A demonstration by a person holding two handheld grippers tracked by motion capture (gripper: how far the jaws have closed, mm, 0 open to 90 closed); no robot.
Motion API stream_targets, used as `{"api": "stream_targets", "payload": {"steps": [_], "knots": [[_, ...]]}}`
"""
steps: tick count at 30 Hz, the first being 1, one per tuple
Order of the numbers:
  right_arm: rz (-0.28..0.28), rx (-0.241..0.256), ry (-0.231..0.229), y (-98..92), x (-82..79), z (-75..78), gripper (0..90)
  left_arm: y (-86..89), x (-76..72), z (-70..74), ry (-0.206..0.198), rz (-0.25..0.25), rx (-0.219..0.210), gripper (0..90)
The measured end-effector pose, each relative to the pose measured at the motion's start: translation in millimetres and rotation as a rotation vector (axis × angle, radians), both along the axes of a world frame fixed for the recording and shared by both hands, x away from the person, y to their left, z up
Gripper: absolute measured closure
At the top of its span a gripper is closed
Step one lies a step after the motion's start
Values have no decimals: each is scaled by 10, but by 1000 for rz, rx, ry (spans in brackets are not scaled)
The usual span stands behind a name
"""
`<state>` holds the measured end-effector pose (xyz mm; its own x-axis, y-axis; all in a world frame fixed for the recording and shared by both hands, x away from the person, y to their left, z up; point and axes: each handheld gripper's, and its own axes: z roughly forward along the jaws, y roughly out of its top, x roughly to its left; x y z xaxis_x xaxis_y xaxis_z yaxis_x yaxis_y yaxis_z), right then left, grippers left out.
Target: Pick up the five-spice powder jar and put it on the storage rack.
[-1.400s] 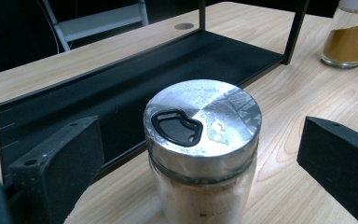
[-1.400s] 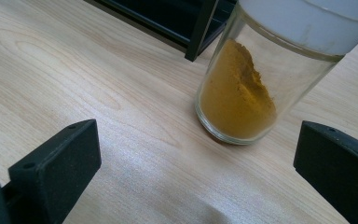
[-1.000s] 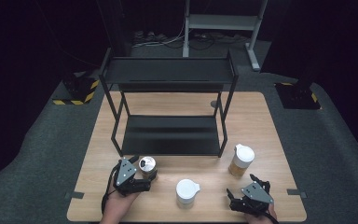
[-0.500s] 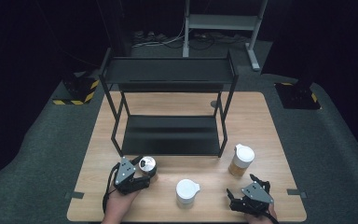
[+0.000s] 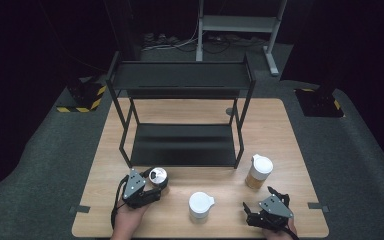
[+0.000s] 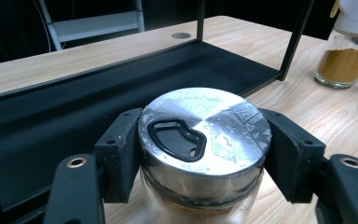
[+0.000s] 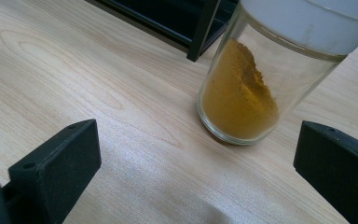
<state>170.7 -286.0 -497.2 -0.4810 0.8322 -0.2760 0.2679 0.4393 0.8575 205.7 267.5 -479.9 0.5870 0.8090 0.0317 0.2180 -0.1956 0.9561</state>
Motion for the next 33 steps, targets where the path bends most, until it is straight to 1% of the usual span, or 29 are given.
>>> {"api": "stream_targets", "payload": {"steps": [2, 6, 10, 21, 26, 33], "knots": [[1, 0, 1, -1, 1, 1, 0, -5, -2, 6, 1, 2, 2, 350], [2, -1, 2, -1, 3, 3, 0, 3, 1, 18, 11, 14, -9, 351], [2, -3, 3, 1, 5, 4, 0, 24, -3, 33, 10, 25, -18, 351], [4, -2, 4, -3, 7, 6, 0, 44, 17, 166, -14, 50, -11, 350], [5, -2, 4, -4, 8, 6, 0, 38, 52, 241, -27, 64, -18, 350], [5, -2, 5, -5, 9, 7, 0, 17, 92, 326, -41, 78, -13, 350]]}}
